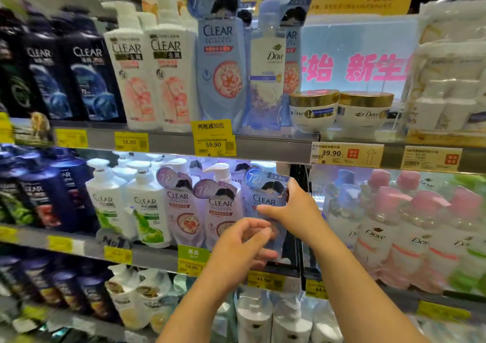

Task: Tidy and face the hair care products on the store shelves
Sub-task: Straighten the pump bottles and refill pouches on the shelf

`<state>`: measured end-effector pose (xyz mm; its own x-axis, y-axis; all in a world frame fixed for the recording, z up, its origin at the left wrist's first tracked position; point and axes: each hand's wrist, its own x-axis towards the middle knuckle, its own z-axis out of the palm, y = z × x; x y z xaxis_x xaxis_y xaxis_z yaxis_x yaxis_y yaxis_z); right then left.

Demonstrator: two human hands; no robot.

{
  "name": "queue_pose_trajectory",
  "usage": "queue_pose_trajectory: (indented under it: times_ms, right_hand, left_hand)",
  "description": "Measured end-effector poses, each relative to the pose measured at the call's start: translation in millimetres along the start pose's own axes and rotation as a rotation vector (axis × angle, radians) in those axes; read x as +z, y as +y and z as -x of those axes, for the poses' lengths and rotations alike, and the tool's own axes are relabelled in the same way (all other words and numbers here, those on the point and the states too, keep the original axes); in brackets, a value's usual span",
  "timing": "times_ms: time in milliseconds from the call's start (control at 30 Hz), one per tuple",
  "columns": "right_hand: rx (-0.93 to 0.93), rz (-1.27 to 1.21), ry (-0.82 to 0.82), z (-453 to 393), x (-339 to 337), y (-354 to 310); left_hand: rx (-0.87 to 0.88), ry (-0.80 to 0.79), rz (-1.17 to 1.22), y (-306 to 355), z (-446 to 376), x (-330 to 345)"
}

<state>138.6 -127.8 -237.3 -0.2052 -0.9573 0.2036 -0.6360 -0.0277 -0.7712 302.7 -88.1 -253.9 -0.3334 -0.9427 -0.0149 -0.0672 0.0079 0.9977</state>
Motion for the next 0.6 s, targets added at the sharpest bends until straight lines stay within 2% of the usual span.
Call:
queue_pose_trajectory:
  times_ms: [200,367,600]
  right_hand:
    - [0.002,0.017,-0.004,-11,4,4]
    - [-0.002,-0.032,-0.05,-2,-9,7]
    - [-0.048,-0.085,-0.136,16,-28,9]
  left_hand:
    - [0.187,0.152,0.038,42,21,-7]
    - [0.353,0.351,0.02,90,22,-17]
    - [0.507,0.567,-0.218,143,-2,-31]
